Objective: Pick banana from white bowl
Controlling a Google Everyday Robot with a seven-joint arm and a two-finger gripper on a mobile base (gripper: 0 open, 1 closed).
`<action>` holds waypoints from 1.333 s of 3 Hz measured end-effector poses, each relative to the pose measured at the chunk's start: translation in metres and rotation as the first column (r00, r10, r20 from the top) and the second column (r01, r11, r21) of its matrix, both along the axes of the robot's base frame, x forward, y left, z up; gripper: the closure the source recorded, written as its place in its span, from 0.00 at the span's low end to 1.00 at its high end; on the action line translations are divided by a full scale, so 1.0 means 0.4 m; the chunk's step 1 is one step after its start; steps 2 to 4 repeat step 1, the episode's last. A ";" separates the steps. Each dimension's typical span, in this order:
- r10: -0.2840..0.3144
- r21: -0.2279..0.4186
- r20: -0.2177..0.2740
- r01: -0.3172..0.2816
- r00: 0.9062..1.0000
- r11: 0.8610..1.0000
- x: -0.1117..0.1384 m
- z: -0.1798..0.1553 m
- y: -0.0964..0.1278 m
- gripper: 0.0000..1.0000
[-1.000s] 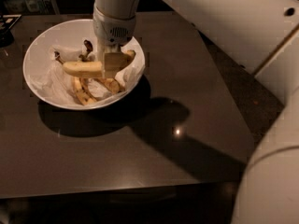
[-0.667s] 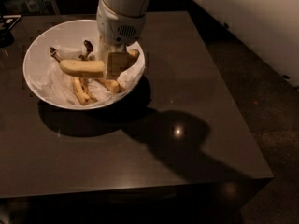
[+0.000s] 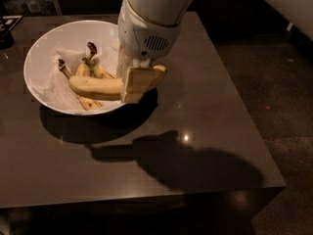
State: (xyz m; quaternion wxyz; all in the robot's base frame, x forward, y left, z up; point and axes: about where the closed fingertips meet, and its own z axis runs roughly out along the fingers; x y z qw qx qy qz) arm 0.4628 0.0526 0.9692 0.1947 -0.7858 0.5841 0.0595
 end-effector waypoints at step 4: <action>-0.039 0.028 -0.011 0.039 0.999 0.999 -0.056 -0.006 -0.037 1.00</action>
Offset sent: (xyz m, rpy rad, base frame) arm 0.0000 0.0000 0.0000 0.0000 0.0000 0.0000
